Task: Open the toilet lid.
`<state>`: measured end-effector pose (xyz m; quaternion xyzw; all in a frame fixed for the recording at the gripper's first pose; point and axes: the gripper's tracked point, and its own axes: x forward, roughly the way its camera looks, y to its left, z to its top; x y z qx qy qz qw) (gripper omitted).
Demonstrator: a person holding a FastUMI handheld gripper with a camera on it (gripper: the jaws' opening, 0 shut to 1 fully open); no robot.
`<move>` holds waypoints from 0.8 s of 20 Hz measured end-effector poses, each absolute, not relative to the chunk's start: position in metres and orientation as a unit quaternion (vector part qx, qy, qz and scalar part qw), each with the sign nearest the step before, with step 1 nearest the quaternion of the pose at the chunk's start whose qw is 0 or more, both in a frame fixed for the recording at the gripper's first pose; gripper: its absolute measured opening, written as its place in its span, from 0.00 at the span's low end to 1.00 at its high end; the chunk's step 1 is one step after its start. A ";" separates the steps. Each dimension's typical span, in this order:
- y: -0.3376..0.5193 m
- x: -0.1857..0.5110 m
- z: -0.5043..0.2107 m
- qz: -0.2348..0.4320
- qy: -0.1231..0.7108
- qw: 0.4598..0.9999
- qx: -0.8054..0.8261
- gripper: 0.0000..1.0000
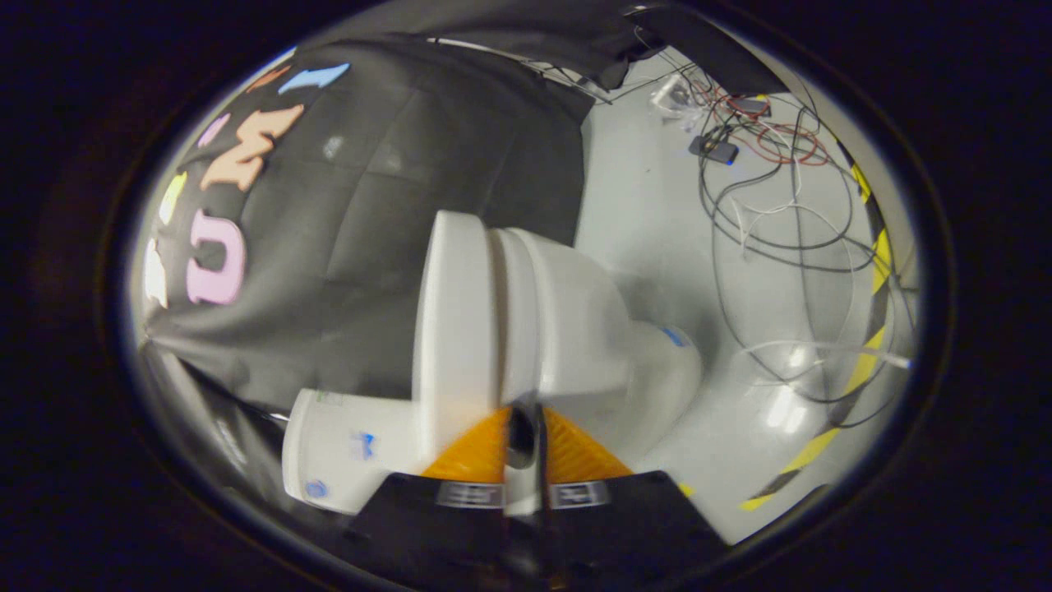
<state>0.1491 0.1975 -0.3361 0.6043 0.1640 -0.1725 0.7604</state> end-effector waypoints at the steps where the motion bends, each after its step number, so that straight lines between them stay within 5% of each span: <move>1: 0.196 0.140 -0.331 -0.177 0.163 0.755 0.609 0.03; 16: 0.199 0.145 -0.247 -0.205 0.161 0.781 0.568 0.00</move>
